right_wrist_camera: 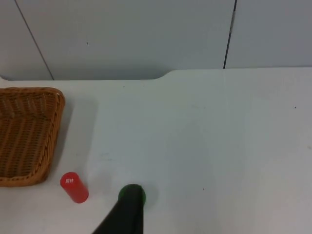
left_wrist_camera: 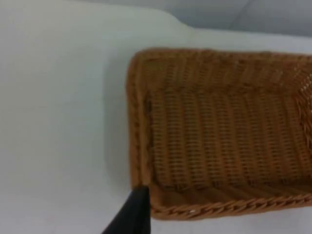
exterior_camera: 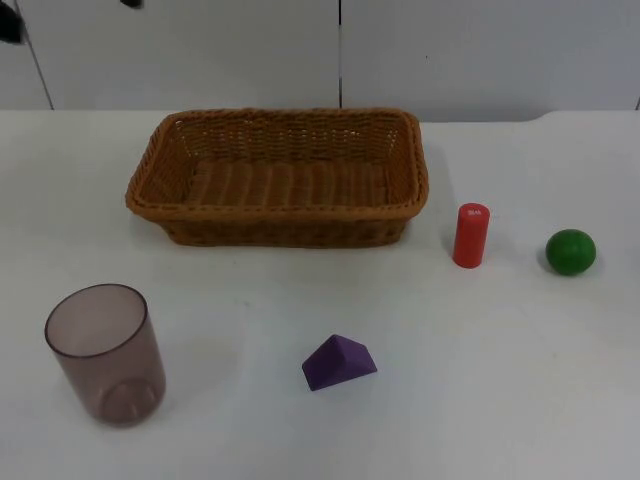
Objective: Pick up the basket with the left hand and place the triangular block into the basket with the right hand.
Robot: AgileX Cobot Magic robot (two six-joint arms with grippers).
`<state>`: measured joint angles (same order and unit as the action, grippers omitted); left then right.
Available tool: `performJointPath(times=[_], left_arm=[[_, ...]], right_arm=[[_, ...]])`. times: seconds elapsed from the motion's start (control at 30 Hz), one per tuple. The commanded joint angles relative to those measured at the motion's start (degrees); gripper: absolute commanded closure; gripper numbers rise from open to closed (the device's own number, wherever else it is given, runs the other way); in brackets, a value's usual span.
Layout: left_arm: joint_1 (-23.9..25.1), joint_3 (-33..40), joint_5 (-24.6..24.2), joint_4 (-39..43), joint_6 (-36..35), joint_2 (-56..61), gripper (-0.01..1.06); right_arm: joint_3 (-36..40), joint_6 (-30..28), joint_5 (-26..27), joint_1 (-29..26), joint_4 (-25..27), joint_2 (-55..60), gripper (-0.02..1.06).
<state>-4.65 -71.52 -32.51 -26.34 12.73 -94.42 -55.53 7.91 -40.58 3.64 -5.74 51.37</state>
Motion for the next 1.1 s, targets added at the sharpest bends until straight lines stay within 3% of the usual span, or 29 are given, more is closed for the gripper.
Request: performJointPath(times=[0.0, 0.1, 0.3, 0.67, 0.8, 0.93, 1.07], left_arm=[[-2.5, -0.6, 2.9, -0.3, 0.5, -2.6, 0.0], [-4.8, -0.6, 9.3, 0.0, 0.3, -6.2, 0.0], [-5.2, -1.0, 13.8, -0.2, -1.0, -10.0, 0.0], [-4.2, -17.6, 3.3, 1.9, -0.8, -25.1, 0.0], [-2.6, -19.8, 1.5, 2.4, -1.9, -27.5, 0.0], [-0.5, -20.2, 2.1, 9.4, -8.4, -28.9, 0.0], [-0.3, -20.3, 1.0, 10.8, -8.7, -30.2, 0.0]], right_arm=[[-0.4, 0.0, 0.4, 0.2, -0.4, 0.0, 0.0], [-0.4, 0.0, -0.4, 0.2, -0.4, -0.2, 0.0], [-0.4, 0.0, -0.9, 0.2, -0.4, -0.3, 0.0], [-0.4, -1.3, 0.0, 0.2, -0.4, -0.3, 0.0], [-0.4, -1.5, -0.6, 0.2, -0.2, -0.3, 0.0], [-0.4, -1.8, -0.5, 0.2, -0.2, -0.3, 0.0], [-0.4, -1.9, 0.4, 0.2, -0.2, -0.3, 0.0]])
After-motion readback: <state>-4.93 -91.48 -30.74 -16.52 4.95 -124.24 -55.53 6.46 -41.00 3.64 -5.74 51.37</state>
